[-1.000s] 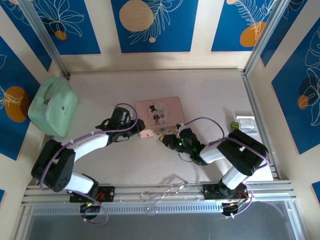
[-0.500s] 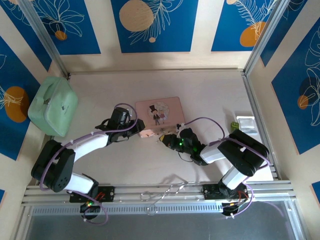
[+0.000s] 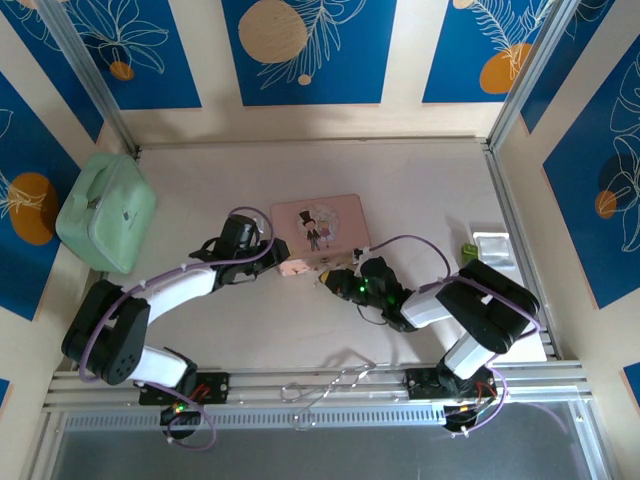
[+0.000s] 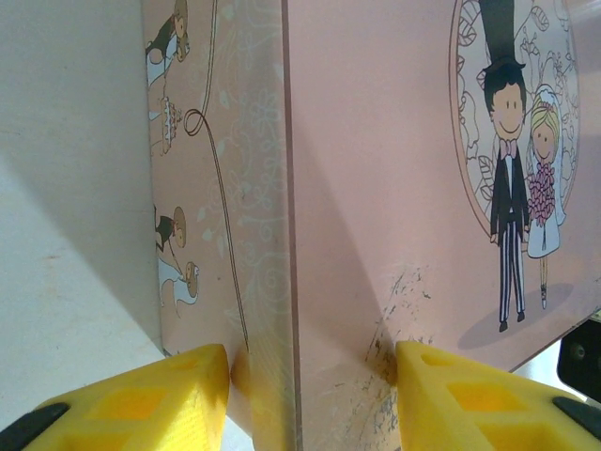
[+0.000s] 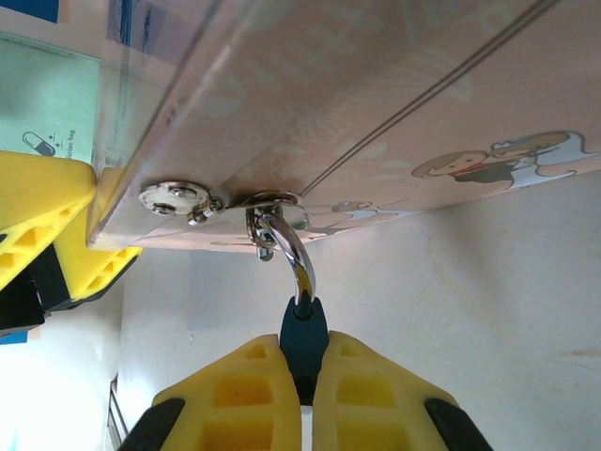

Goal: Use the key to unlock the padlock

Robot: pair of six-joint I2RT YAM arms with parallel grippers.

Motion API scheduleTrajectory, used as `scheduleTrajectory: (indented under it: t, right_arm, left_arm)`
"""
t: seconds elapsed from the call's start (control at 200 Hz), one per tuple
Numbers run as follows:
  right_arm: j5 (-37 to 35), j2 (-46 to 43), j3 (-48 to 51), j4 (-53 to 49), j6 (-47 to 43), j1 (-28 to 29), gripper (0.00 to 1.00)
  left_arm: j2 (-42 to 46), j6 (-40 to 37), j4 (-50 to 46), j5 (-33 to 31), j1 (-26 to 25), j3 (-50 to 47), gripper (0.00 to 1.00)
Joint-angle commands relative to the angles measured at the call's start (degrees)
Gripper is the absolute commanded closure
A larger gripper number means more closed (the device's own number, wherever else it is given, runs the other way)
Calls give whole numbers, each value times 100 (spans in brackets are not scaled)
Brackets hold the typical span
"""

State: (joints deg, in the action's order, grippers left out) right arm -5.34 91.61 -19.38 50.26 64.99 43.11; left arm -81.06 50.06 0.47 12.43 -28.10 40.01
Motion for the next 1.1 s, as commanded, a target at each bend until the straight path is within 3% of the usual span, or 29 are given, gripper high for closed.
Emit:
scheduleTrajectory:
  t: [0.0,0.655,1.095]
  right_arm:
    - [-92,102,57,214,40,-84,100]
    - [-362,646,181,1436,802,-36,100]
    - [-632,756,114,1401,1041,4,100]
  left_arm:
    - [11,-125,-765,-188,146,-230,52]
    - [2,-218,-778,-158,227,-257,52]
    - [2,-254,-805,-118,295,-255,52]
